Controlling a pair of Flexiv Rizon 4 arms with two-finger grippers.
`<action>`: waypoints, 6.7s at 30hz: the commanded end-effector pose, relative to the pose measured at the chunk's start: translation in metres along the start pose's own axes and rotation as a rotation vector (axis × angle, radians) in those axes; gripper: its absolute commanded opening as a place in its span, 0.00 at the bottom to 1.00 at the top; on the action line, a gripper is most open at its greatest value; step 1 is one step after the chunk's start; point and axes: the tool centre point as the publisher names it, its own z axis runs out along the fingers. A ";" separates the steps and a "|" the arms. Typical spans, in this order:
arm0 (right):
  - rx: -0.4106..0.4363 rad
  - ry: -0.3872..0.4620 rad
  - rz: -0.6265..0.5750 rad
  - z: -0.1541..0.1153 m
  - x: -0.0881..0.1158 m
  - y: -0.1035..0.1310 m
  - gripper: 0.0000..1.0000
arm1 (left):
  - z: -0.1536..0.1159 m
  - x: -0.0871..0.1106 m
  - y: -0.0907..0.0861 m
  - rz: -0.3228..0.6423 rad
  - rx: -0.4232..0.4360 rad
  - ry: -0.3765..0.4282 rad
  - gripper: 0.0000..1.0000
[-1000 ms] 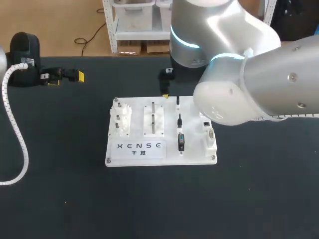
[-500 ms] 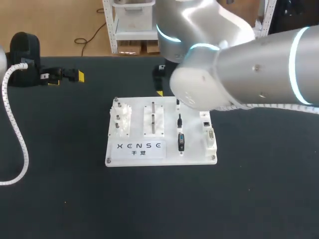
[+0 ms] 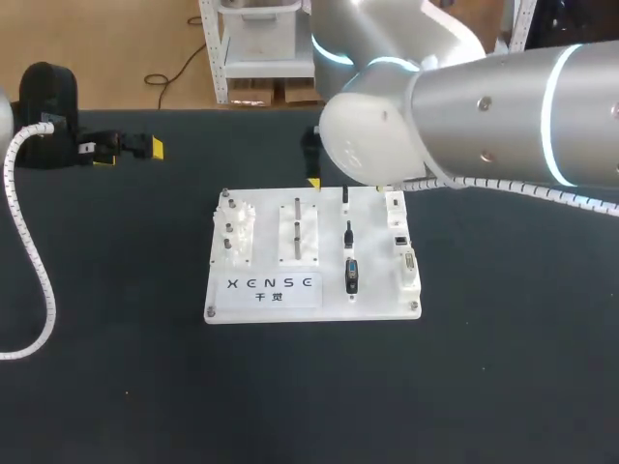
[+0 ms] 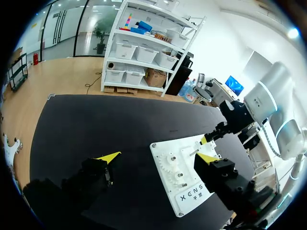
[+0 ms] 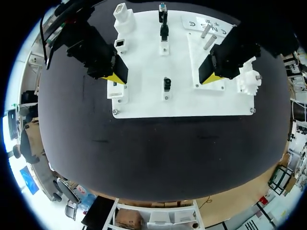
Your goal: Insert the USB connector, Ethernet cable, and multi-pin plug into their matching sockets one by one.
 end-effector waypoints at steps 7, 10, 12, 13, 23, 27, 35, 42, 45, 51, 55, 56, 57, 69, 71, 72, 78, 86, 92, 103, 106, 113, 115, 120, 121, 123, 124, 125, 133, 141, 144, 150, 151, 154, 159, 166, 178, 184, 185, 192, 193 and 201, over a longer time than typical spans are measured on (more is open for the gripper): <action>0.009 0.036 0.003 0.014 0.001 -0.001 0.58 | 0.000 0.000 0.000 0.000 0.000 0.000 1.00; 0.014 0.041 0.006 0.017 0.002 0.001 0.50 | 0.000 0.000 0.000 0.000 0.000 0.000 1.00; 0.017 0.046 0.007 0.019 0.002 0.002 0.48 | 0.000 0.000 0.000 0.000 0.000 0.000 1.00; 0.017 0.047 0.006 0.019 0.002 0.002 0.47 | 0.000 0.000 0.000 0.000 0.000 0.000 1.00; 0.026 0.058 0.019 0.021 -0.002 0.003 0.32 | 0.000 0.000 0.000 0.000 0.000 0.000 1.00; 0.025 0.057 0.023 0.022 -0.004 0.003 0.29 | 0.000 0.000 0.000 0.000 0.000 0.000 1.00; 0.024 0.061 0.034 0.023 -0.007 0.004 0.21 | 0.000 0.000 0.000 0.000 0.000 0.000 1.00; 0.025 0.062 0.025 0.024 -0.006 0.007 0.12 | 0.000 0.000 0.000 0.000 0.000 0.000 1.00; 0.026 0.061 0.020 0.023 -0.005 0.008 0.00 | 0.000 0.000 0.000 0.000 0.000 0.000 1.00; 0.036 0.053 0.010 0.023 -0.003 0.007 0.00 | 0.000 0.000 0.000 0.000 0.000 0.000 1.00; 0.039 0.046 0.009 0.021 -0.003 0.005 0.00 | 0.000 0.000 0.000 0.000 0.000 0.000 1.00; 0.040 0.043 0.010 0.021 -0.003 0.005 0.00 | 0.000 0.000 0.000 0.000 0.000 0.000 1.00; 0.040 0.041 0.010 0.020 -0.003 0.005 0.00 | 0.000 0.000 0.000 0.000 0.000 0.000 1.00; 0.023 0.001 0.020 0.001 -0.009 0.001 0.00 | 0.000 0.000 0.000 0.000 0.000 0.000 1.00; 0.016 -0.010 0.023 -0.005 -0.011 -0.003 0.00 | 0.000 0.000 0.000 0.000 0.000 0.000 1.00; 0.012 -0.018 0.024 -0.009 -0.011 -0.005 0.00 | 0.000 0.000 0.000 0.000 0.000 0.000 1.00; 0.001 -0.041 0.025 -0.024 -0.010 -0.032 0.00 | 0.000 0.000 0.000 0.000 0.000 0.000 1.00; 0.010 -0.043 0.012 -0.020 0.006 -0.065 0.00 | 0.000 0.000 0.000 0.000 0.000 0.000 1.00; 0.032 -0.043 -0.012 -0.008 0.012 -0.080 0.00 | 0.000 0.000 0.000 0.000 0.000 0.000 1.00; 0.053 -0.026 -0.028 0.008 0.007 -0.082 0.00 | 0.000 0.000 0.000 0.000 0.000 0.000 1.00; 0.050 -0.024 -0.029 0.008 0.006 -0.082 0.00 | 0.000 0.000 0.000 0.000 0.000 0.000 1.00; 0.041 -0.025 -0.029 0.005 0.003 -0.077 0.00 | 0.000 0.000 0.000 0.000 0.000 0.000 1.00; 0.038 -0.026 -0.029 0.005 0.003 -0.077 0.00 | 0.000 0.000 0.000 0.000 0.000 0.000 1.00; 0.037 -0.026 -0.029 0.007 0.003 -0.074 0.00 | 0.000 0.000 0.000 0.000 0.000 0.000 1.00; 0.038 -0.023 -0.028 0.008 0.003 -0.074 0.00 | 0.000 0.000 0.000 0.000 0.000 0.000 1.00; 0.040 -0.018 -0.028 0.009 0.003 -0.073 0.00 | 0.000 0.000 0.000 0.000 0.000 0.000 1.00; 0.040 -0.017 -0.028 0.009 0.003 -0.072 0.00 | 0.000 0.000 0.000 0.000 0.000 0.000 1.00; 0.041 -0.017 -0.029 0.010 0.004 -0.072 0.00 | 0.000 0.000 0.000 0.000 0.000 0.000 1.00; 0.037 -0.018 -0.034 0.010 0.005 -0.066 0.00 | 0.000 0.000 0.000 0.000 0.000 0.000 1.00; 0.059 -0.002 -0.012 0.019 0.007 -0.075 0.00 | 0.000 0.000 0.000 0.000 0.000 0.000 1.00; 0.067 0.020 0.007 0.026 0.008 -0.081 0.00 | 0.000 0.000 0.000 0.000 0.000 0.000 1.00; 0.085 0.048 0.013 0.037 0.012 -0.084 0.00 | 0.000 0.000 0.000 0.000 0.000 0.000 1.00; 0.086 0.051 0.010 0.038 0.013 -0.084 0.00 | 0.000 0.000 0.000 0.000 0.000 0.000 1.00; 0.091 0.054 0.007 0.039 0.014 -0.083 0.00 | 0.000 0.000 0.000 0.000 0.000 0.000 1.00; 0.093 0.032 -0.008 0.030 0.015 -0.079 1.00 | 0.000 0.000 0.000 0.000 0.000 0.000 1.00; 0.057 -0.030 -0.037 0.003 0.016 -0.071 1.00 | 0.000 0.000 0.000 0.000 0.000 0.000 1.00; -0.019 -0.041 -0.079 -0.032 0.050 -0.042 1.00 | 0.000 0.000 0.000 0.000 0.000 0.000 1.00; -0.037 -0.014 -0.127 -0.029 0.073 -0.020 1.00 | 0.000 0.000 0.000 0.000 0.000 0.000 1.00; -0.035 -0.008 -0.132 -0.026 0.076 -0.018 1.00 | 0.000 0.000 0.000 0.000 0.000 0.000 1.00; -0.018 0.036 -0.135 -0.007 0.086 -0.013 1.00 | 0.000 0.000 0.000 0.000 0.000 0.000 1.00; -0.014 0.041 -0.133 -0.004 0.086 -0.013 1.00 | 0.000 0.000 0.000 0.000 0.000 0.000 1.00; 0.029 0.047 -0.110 0.005 0.087 -0.011 0.49 | 0.000 0.000 0.000 0.000 0.000 0.000 1.00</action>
